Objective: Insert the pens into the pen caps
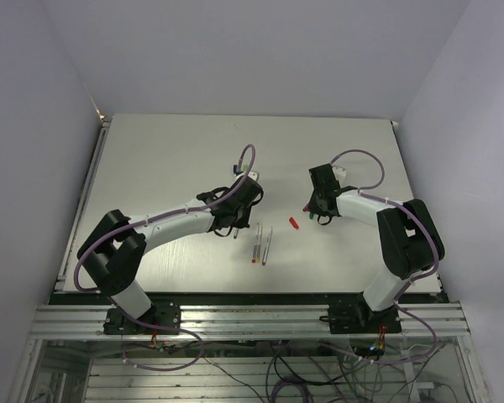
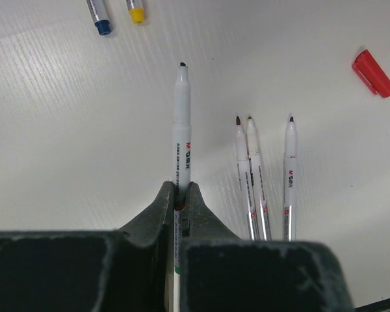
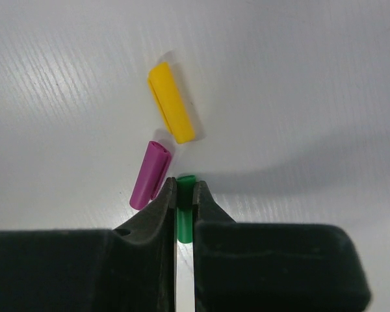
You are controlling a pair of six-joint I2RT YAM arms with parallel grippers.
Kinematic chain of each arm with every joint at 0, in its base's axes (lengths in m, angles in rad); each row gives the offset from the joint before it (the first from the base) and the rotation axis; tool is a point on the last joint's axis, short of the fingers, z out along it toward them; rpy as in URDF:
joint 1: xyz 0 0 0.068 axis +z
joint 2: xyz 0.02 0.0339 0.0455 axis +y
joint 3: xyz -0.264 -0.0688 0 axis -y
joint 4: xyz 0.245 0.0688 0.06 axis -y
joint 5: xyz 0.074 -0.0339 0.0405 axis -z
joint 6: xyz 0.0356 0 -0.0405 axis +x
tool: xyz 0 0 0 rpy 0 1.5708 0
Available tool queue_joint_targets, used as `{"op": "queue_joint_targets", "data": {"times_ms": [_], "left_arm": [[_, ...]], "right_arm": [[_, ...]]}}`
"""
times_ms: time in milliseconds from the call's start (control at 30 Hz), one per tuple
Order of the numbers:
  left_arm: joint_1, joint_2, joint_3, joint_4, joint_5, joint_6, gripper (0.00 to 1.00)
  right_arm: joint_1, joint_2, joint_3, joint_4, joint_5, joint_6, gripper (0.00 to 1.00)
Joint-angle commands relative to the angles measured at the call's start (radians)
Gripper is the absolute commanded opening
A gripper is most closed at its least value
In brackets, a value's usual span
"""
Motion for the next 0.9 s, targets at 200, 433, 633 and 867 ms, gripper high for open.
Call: {"op": "queue_joint_targets", "data": {"times_ms": [200, 433, 633, 867], "left_arm": [[0.006, -0.009, 0.003, 0.045, 0.023, 0.042, 0.07], [0.006, -0.020, 0.039, 0.120, 0.071, 0.085, 0.07], [0.007, -0.023, 0.060, 0.299, 0.165, 0.094, 0.07], [0.005, -0.002, 0.104, 0.492, 0.310, 0.075, 0.07]], "right_arm": [[0.000, -0.039, -0.007, -0.198, -0.035, -0.042, 0.00], [0.000, -0.231, 0.078, -0.216, -0.032, -0.056, 0.00], [0.000, -0.400, 0.022, 0.043, -0.100, -0.125, 0.00], [0.000, -0.519, -0.052, 0.343, -0.162, -0.148, 0.00]]}}
